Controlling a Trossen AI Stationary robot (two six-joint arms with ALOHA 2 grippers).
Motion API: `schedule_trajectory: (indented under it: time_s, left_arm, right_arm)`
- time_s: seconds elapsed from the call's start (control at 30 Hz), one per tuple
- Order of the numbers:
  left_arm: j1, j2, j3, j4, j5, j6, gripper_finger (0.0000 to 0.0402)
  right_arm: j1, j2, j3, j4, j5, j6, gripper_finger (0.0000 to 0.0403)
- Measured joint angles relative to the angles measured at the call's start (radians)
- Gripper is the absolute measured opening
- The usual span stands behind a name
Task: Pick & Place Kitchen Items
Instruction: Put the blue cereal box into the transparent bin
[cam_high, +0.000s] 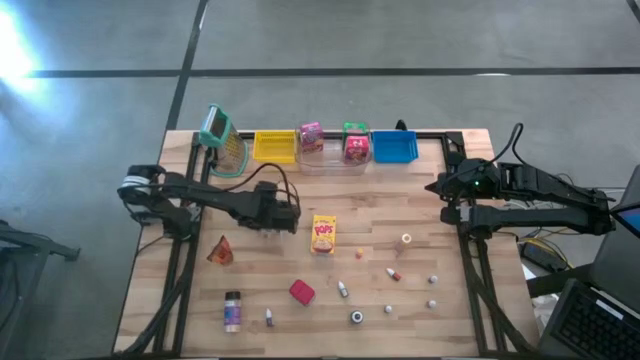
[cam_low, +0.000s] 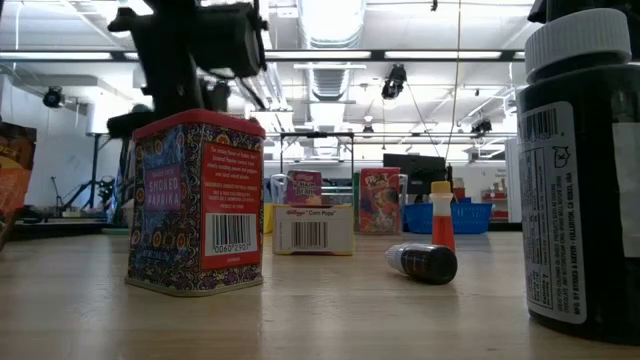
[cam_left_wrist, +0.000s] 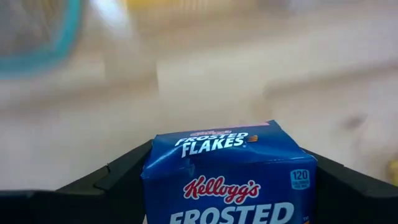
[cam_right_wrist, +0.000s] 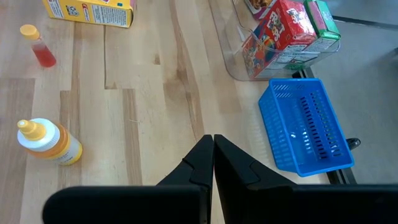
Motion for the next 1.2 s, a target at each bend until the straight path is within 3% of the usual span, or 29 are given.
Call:
schedule_trajectory:
  time_s: [0.27,0.5,0.7,1.2]
  left_arm:
    - [-0.071,-0.01,0.02,0.042,-0.409,0.249,0.0321]
    - [-0.13,0.006,-0.112,0.25,-0.66,0.324,0.0321]
    - [-0.171,0.008,-0.222,0.45,-0.769,0.348,0.0321]
    - [-0.186,0.008,-0.429,0.793,-0.792,0.329,0.0321]
  right_arm:
    - [0.0,0.0,0.0,0.0,0.0,0.0,0.0008]
    - [0.0,0.0,0.0,0.0,0.0,0.0,0.0008]
    - [0.0,0.0,0.0,0.0,0.0,0.0,0.0008]
    - [0.0,0.0,0.0,0.0,0.0,0.0,0.0008]
